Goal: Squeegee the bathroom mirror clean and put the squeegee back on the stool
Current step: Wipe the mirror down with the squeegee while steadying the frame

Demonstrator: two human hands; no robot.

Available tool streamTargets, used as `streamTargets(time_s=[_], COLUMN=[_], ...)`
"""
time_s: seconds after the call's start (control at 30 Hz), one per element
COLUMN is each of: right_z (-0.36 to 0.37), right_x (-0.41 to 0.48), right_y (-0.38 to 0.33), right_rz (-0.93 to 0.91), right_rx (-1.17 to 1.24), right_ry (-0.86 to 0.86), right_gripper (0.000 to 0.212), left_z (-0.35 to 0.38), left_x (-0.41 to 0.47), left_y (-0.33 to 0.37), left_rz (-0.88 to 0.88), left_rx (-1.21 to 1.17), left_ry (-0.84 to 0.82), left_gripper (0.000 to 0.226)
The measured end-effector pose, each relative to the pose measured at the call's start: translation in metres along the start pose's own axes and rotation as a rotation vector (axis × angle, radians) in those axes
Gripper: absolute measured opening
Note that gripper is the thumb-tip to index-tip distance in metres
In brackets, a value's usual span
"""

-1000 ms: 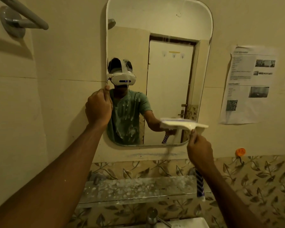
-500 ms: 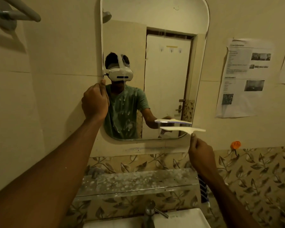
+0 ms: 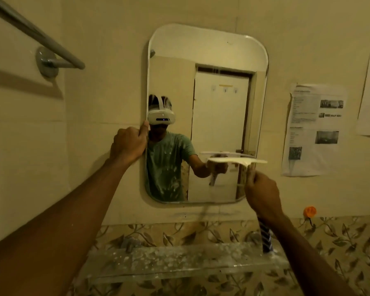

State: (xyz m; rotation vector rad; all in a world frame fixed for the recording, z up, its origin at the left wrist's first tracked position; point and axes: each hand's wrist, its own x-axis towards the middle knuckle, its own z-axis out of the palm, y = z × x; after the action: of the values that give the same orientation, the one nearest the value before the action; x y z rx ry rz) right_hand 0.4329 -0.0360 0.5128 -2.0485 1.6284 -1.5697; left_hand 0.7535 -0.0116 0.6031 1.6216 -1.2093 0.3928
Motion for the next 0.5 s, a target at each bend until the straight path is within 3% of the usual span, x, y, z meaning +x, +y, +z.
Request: streamTargets(time_s=[0.23, 0.37, 0.5], right_z=[-0.049, -0.070, -0.088], right_x=[0.102, 0.142, 0.171], right_y=[-0.102, -0.150, -0.192], right_rz=[-0.177, -0.191, -0.193], right_rx=[0.077, 0.081, 0.031], right_ry=[0.154, 0.207, 0.254], right_gripper=[0.054, 0.053, 0.054], left_z=[-0.039, -0.048, -0.047], left_x=[0.051, 0.084, 0.096], left_y=[0.061, 0.085, 0.088], left_rz=[0.010, 0.003, -0.026], left_rx=[-0.177, -0.356, -0.443], left_ry=[0.166, 0.164, 0.126], left_gripper=[0.056, 0.035, 0.032])
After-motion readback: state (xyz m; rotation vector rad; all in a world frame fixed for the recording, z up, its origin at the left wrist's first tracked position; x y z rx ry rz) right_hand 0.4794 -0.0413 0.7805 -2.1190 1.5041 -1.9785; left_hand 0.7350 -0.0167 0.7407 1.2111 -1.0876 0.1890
